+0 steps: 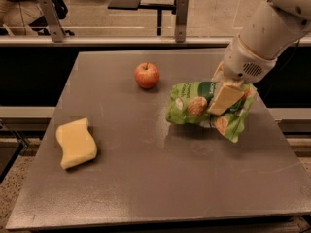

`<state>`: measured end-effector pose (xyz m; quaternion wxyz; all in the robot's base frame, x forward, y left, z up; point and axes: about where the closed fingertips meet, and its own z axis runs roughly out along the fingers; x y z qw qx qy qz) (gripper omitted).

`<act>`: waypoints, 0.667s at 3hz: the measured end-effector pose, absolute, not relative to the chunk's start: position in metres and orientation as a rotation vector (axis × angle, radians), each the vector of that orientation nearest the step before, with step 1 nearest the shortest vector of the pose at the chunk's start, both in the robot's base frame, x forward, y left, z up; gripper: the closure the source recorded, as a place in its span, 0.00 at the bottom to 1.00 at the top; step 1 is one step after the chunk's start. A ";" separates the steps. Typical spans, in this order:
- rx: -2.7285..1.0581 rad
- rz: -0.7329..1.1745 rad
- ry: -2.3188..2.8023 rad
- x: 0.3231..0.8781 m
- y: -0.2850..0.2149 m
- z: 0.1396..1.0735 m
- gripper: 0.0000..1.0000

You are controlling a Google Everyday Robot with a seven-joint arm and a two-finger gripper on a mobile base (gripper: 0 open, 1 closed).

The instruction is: Move green rice chip bag near apple

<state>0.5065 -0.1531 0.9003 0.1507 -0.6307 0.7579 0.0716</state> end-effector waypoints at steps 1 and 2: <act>-1.771 0.247 2.180 0.530 -0.158 0.900 1.00; -1.743 0.285 2.165 0.555 -0.154 0.896 1.00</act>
Offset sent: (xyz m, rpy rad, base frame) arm 0.0738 0.0007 -0.0061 0.1173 0.0103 -0.0338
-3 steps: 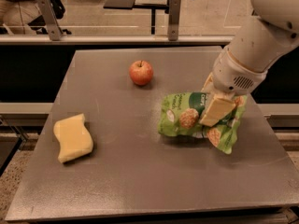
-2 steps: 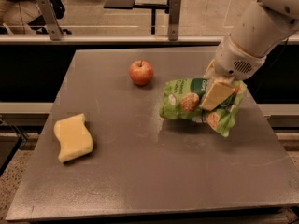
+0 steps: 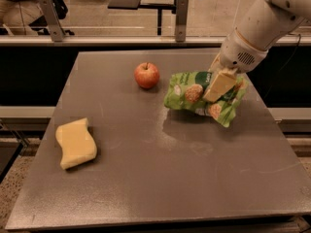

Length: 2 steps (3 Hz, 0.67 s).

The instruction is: Move green rice chip bag near apple

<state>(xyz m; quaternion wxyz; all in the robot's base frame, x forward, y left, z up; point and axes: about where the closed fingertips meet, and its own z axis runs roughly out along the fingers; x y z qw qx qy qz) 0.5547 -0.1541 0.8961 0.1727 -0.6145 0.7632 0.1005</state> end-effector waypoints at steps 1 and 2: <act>-1.735 0.303 2.150 0.576 -0.146 0.890 1.00; -1.736 0.304 2.144 0.587 -0.141 0.887 1.00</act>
Offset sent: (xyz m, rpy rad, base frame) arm 0.0430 0.0159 -0.0105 0.0244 -0.0100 0.0067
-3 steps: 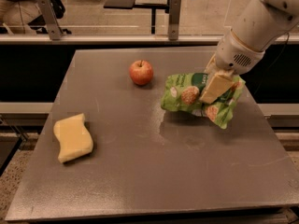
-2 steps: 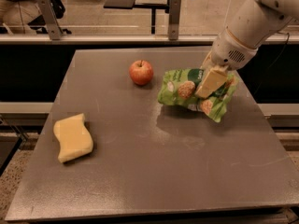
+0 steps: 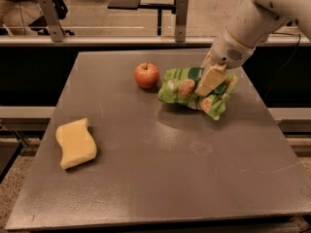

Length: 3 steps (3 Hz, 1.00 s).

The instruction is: Move green rice chip bag near apple

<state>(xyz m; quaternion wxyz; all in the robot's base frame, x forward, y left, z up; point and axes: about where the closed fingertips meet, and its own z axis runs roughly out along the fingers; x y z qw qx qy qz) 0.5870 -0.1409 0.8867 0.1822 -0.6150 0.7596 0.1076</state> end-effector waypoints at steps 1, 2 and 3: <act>-1.737 0.265 2.163 0.598 -0.142 0.881 0.75; -1.741 0.249 2.167 0.602 -0.143 0.880 0.53; -1.742 0.251 2.166 0.603 -0.141 0.878 0.31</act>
Offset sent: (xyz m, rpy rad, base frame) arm 0.0177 -0.0052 -0.0054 -0.0561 -0.0160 -0.0179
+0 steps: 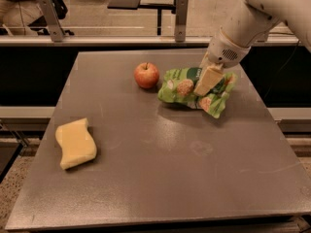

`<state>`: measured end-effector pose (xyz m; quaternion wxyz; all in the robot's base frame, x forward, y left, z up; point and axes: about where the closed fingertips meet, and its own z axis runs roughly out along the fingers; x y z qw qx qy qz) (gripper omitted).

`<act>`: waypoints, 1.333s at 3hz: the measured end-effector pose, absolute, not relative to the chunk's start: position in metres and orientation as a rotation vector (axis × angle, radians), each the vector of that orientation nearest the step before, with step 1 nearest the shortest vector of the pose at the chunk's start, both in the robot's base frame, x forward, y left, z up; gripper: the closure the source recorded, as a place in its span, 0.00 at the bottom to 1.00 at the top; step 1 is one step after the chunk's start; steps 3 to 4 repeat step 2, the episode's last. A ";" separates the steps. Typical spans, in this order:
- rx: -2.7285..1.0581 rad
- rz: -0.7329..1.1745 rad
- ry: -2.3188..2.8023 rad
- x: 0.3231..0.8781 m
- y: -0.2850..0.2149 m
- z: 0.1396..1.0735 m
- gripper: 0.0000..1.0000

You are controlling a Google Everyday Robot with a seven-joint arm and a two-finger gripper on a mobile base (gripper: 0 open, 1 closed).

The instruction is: Move green rice chip bag near apple

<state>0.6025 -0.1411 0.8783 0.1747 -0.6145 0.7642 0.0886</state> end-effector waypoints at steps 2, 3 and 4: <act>-1.744 0.254 2.164 0.604 -0.139 0.876 0.00; -1.744 0.254 2.164 0.604 -0.139 0.876 0.00; -1.744 0.254 2.164 0.604 -0.139 0.876 0.00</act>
Offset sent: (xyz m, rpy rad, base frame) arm 0.0007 0.0012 -0.0013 0.0007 0.0004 0.0012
